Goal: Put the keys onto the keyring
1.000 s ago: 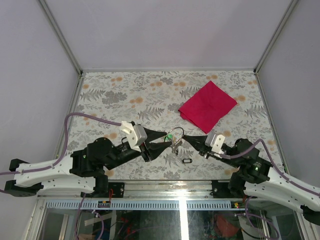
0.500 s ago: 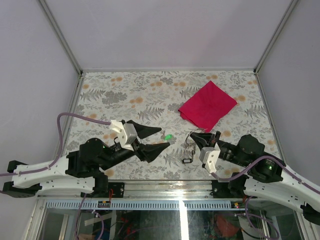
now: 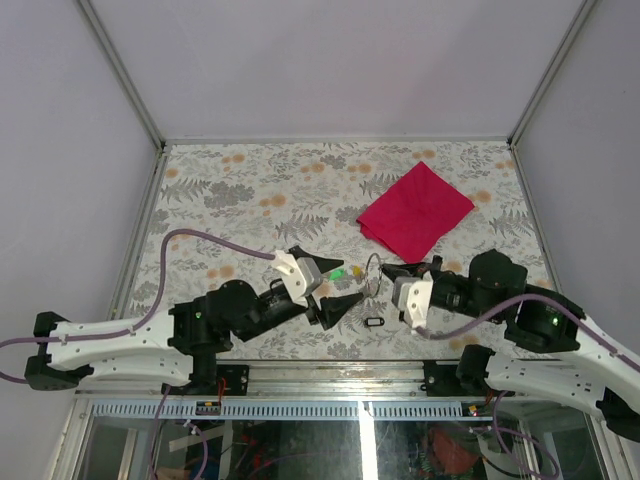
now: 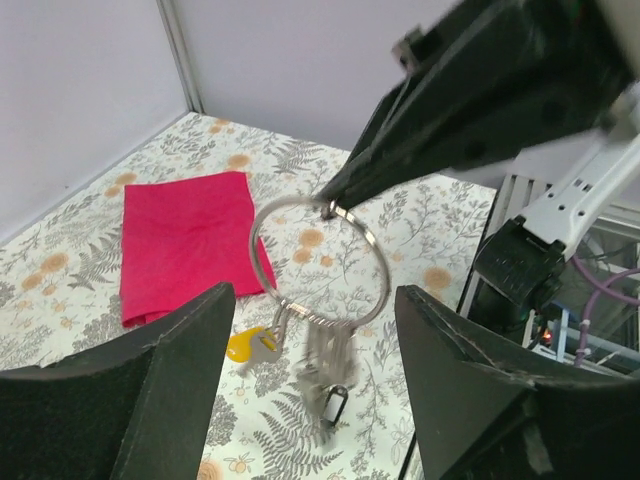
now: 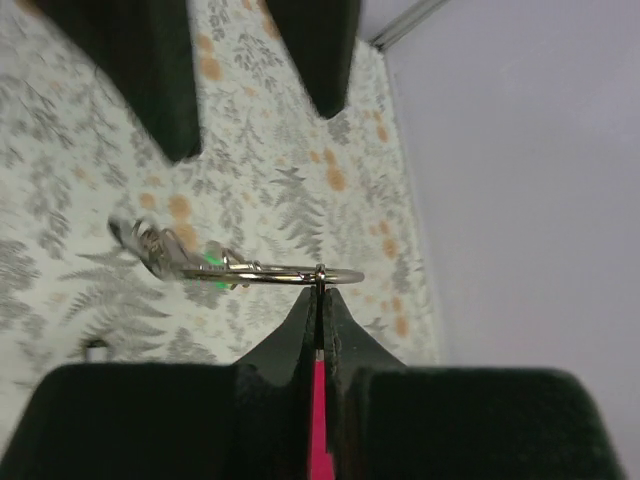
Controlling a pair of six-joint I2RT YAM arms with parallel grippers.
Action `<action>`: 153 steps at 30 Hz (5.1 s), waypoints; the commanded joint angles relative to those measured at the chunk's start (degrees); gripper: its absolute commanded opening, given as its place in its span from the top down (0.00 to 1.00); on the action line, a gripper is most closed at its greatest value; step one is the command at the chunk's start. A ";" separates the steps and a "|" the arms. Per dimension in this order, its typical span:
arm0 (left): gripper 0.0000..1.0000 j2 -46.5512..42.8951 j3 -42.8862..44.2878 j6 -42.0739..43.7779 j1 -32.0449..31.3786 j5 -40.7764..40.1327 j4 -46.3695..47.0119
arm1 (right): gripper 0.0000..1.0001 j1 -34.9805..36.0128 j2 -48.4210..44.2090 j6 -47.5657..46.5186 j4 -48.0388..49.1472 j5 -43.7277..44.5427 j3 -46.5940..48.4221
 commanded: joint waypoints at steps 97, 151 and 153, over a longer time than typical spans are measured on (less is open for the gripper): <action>1.00 12.31 -6.96 22.69 -0.31 -9.54 22.61 | 0.48 -9.04 -2.76 58.76 13.29 -2.01 -2.11; 0.60 8.63 -9.90 23.70 -0.37 -10.45 23.46 | 1.00 -9.10 4.61 58.03 3.31 -6.31 5.93; 0.57 7.17 -11.86 26.07 -0.25 -9.63 26.37 | 1.00 -9.11 6.84 59.26 -0.42 -6.57 9.32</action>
